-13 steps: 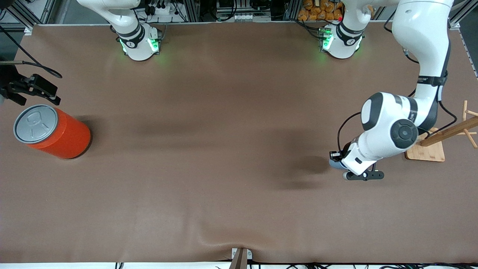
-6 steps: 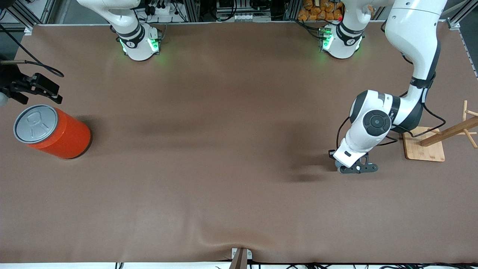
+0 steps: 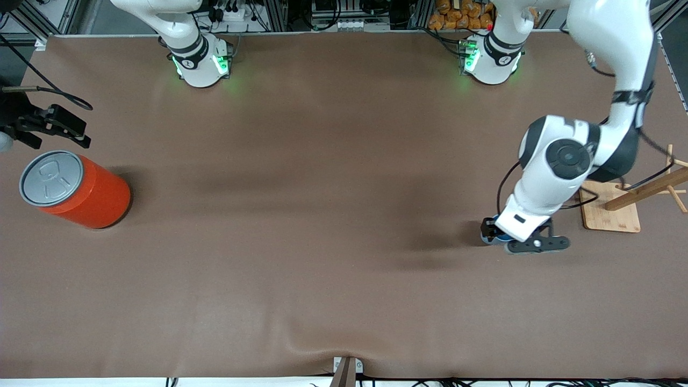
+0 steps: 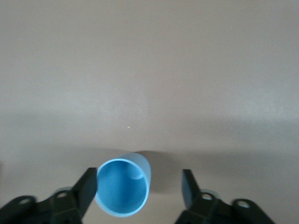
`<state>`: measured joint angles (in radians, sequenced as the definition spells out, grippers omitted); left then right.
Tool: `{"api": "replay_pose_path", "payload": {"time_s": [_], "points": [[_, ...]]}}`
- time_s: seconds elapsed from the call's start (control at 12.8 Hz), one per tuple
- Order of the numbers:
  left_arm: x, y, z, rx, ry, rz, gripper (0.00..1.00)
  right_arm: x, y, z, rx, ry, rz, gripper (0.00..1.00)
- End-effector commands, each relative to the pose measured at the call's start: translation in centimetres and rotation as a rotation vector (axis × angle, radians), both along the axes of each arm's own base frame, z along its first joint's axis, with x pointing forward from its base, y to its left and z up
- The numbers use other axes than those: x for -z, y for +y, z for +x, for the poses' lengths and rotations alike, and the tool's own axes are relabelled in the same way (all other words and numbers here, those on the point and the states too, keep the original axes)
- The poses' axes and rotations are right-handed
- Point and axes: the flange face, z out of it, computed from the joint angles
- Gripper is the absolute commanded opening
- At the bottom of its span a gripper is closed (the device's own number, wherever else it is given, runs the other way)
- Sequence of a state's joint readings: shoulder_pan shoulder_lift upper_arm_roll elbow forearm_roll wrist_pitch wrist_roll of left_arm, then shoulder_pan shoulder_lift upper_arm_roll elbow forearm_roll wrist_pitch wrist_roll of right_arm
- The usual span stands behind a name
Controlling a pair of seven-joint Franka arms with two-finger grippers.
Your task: Flip cup
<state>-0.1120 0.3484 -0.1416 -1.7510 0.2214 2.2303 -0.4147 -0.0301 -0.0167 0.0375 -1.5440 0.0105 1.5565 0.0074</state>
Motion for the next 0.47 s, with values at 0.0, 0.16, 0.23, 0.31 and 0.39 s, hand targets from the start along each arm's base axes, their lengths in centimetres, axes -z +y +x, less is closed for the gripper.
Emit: {"api": "replay_pose_path", "payload": {"time_s": [0.0,0.16,0.23,0.31,0.39], "points": [[-6.7,0.4,-0.5,0.006,-0.004,0.039,1.00,-0.5,0.4,-0.4,-0.011,0.003,0.000,1.00],[-11.1,0.8,-1.7,0.051,-0.027,0.053,1.00,-0.5,0.3,-0.4,-0.011,0.005,-0.002,1.00],[-13.1,0.9,-2.5,0.084,-0.022,0.060,1.00,-0.5,0.3,-0.4,-0.012,0.003,-0.003,1.00],[-14.7,1.0,-3.4,0.129,-0.001,0.050,1.00,-0.5,0.3,-0.4,-0.012,0.003,-0.003,1.00],[-16.6,1.0,-3.9,0.134,-0.002,-0.001,1.00,-0.5,0.3,-0.4,-0.014,0.003,-0.003,1.00]]}}
